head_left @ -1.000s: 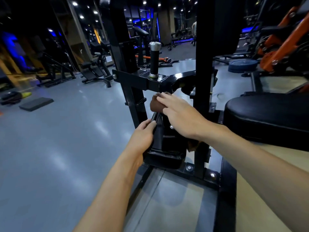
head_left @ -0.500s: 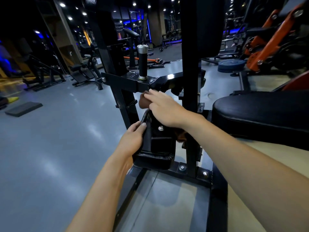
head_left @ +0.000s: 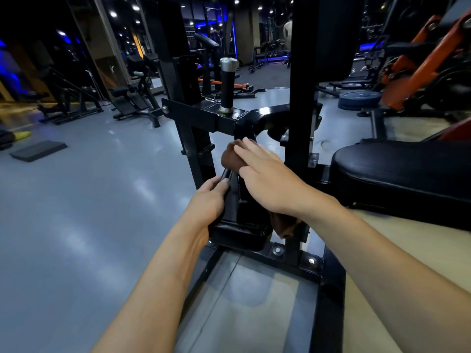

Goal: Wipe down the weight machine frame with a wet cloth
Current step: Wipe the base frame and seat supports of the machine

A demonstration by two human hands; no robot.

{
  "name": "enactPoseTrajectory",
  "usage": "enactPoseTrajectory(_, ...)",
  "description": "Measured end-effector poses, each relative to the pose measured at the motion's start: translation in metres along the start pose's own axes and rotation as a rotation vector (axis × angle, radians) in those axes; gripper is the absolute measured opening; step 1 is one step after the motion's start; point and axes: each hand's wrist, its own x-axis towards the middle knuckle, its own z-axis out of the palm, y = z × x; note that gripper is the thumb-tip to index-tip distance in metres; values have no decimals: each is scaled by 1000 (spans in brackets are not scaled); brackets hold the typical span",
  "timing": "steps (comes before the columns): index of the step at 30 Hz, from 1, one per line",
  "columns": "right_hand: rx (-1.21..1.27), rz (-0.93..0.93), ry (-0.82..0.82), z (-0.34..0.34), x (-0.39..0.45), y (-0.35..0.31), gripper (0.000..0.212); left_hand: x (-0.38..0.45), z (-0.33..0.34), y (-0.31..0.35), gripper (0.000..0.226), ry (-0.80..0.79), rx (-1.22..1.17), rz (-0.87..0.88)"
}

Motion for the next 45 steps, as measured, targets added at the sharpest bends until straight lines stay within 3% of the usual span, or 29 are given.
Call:
enactPoseTrajectory(5,-11,149,46,-4,77,0,42,5,-4,-4,26,0,33,-5)
enactPoseTrajectory(9,-28,184,99,-13,122,7,45,4,-2,-1,30,-6,67,-11)
enactPoseTrajectory(13,41,180,106,-9,97,1,44,1,-3,0,32,-1,98,4)
enactPoseTrajectory(19,111,18,82,1,-2,-2,55,-1,-1,0,26,4,85,6)
enactPoseTrajectory(29,61,141,107,-6,111,15,50,4,-3,-5,28,-10,73,50)
enactPoseTrajectory(36,42,-27,81,-3,72,28,52,2,-3,-5,18,-13,63,41)
enactPoseTrajectory(42,63,-177,34,-6,28,29,46,-1,-3,-1,36,18,114,34)
enactPoseTrajectory(45,65,-217,-51,-12,14,27,46,-4,-2,5,23,-3,164,43)
